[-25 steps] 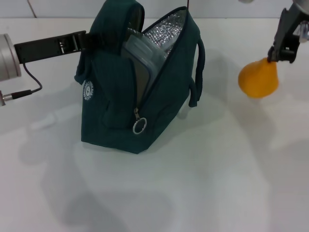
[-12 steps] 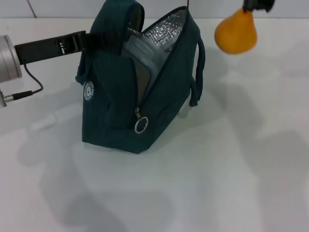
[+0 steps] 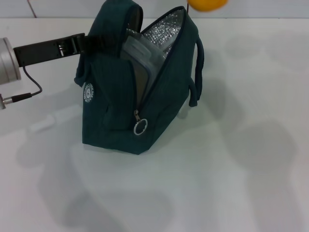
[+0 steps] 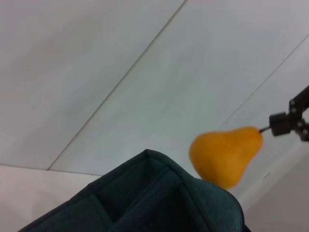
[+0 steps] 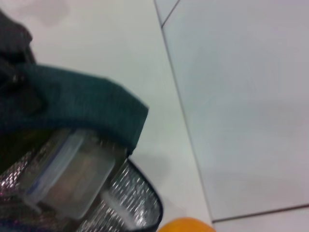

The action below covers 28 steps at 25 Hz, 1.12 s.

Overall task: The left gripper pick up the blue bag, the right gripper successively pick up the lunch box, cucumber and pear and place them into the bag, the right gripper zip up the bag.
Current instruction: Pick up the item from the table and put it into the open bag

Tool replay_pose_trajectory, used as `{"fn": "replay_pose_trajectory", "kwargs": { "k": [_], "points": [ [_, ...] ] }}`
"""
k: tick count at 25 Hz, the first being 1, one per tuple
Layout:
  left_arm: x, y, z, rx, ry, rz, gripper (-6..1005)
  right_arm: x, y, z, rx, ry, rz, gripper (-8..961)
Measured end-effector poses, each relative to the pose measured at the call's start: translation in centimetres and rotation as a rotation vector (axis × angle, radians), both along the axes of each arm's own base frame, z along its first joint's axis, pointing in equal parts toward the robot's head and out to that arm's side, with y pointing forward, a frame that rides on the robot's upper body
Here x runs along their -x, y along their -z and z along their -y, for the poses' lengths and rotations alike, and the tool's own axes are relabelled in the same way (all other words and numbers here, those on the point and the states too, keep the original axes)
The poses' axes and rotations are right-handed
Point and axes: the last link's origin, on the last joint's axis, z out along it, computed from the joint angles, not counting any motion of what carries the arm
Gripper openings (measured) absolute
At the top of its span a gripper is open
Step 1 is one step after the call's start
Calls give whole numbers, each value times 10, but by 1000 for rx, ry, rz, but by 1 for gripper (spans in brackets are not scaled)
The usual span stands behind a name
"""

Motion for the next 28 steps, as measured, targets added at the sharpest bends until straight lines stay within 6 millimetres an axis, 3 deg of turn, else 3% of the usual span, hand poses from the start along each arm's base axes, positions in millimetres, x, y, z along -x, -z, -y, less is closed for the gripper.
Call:
{"fn": "replay_pose_trajectory", "kwargs": {
  "k": [8, 15, 28],
  "points": [
    [1, 0, 1, 0, 2, -3, 31, 36, 5, 2, -7, -98, -33, 61],
    [1, 0, 1, -7, 7, -6, 31, 54, 18, 6, 48, -144, -87, 69],
    [14, -1, 5, -30, -32, -4, 32, 40, 45, 8, 180, -101, -150, 83]
  ]
}}
